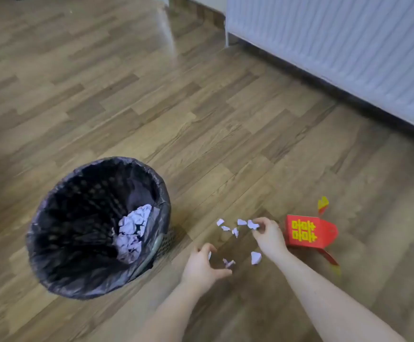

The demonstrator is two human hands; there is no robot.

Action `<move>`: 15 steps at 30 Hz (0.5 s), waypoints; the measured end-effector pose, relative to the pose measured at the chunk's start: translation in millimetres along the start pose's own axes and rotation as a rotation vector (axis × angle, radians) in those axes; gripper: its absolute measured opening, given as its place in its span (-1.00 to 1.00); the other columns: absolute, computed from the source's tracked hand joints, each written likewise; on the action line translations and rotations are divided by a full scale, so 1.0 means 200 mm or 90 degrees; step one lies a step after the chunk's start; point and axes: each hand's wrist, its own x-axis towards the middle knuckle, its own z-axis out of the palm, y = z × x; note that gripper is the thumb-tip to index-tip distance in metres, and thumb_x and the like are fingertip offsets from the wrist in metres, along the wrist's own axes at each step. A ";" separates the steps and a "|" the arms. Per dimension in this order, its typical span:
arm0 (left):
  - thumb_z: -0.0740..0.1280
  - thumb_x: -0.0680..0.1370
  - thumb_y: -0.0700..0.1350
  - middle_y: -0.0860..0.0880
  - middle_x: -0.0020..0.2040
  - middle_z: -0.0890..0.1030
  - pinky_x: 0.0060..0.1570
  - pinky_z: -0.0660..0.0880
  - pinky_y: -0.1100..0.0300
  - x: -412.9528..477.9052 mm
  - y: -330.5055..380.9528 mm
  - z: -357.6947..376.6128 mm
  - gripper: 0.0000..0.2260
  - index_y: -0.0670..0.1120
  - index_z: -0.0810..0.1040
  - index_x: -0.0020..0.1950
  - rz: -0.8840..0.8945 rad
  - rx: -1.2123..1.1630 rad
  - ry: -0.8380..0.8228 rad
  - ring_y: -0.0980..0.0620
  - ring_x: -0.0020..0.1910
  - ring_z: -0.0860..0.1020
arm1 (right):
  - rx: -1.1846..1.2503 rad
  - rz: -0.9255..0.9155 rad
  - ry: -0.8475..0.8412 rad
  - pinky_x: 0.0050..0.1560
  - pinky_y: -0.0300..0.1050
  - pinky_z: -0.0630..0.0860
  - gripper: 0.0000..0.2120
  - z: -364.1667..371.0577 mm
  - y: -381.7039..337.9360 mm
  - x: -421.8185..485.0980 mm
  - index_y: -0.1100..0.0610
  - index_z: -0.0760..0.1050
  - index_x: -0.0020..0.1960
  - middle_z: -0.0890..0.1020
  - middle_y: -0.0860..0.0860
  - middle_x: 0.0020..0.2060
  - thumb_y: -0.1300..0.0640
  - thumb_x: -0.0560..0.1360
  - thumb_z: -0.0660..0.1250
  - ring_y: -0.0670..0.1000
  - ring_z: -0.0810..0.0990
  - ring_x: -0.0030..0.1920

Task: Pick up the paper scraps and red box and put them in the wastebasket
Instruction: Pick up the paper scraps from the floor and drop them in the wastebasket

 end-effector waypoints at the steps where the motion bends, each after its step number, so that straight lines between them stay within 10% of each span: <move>1: 0.51 0.28 0.09 -0.07 0.24 0.39 -0.04 0.42 0.20 0.07 -0.02 0.04 -0.44 0.00 0.39 0.19 -0.017 -0.001 -0.015 -0.01 0.07 0.47 | -0.021 0.013 0.012 0.06 -0.07 0.44 -0.75 0.04 0.04 0.06 0.15 0.52 0.11 0.52 0.18 0.16 0.20 0.44 0.30 0.15 0.55 0.08; 8: 0.55 0.19 0.08 -0.10 0.25 0.24 0.10 0.51 0.01 0.43 -0.19 0.23 -0.28 0.05 0.30 0.25 -0.106 -0.029 0.015 -0.14 0.17 0.44 | -0.063 0.098 -0.013 -0.13 -0.09 0.41 -0.40 0.22 0.17 0.34 -0.01 0.39 0.19 0.27 0.07 0.19 -0.08 0.23 0.52 0.13 0.50 0.08; 15: 0.54 0.18 0.13 -0.12 0.25 0.26 0.04 0.48 0.06 0.46 -0.10 0.35 -0.29 -0.01 0.29 0.20 -0.054 0.000 0.003 -0.15 0.16 0.43 | -0.258 -0.041 -0.046 -0.16 -0.07 0.44 -0.58 0.42 0.11 0.31 -0.02 0.43 0.01 0.33 0.01 0.07 -0.08 0.25 0.50 0.06 0.42 0.10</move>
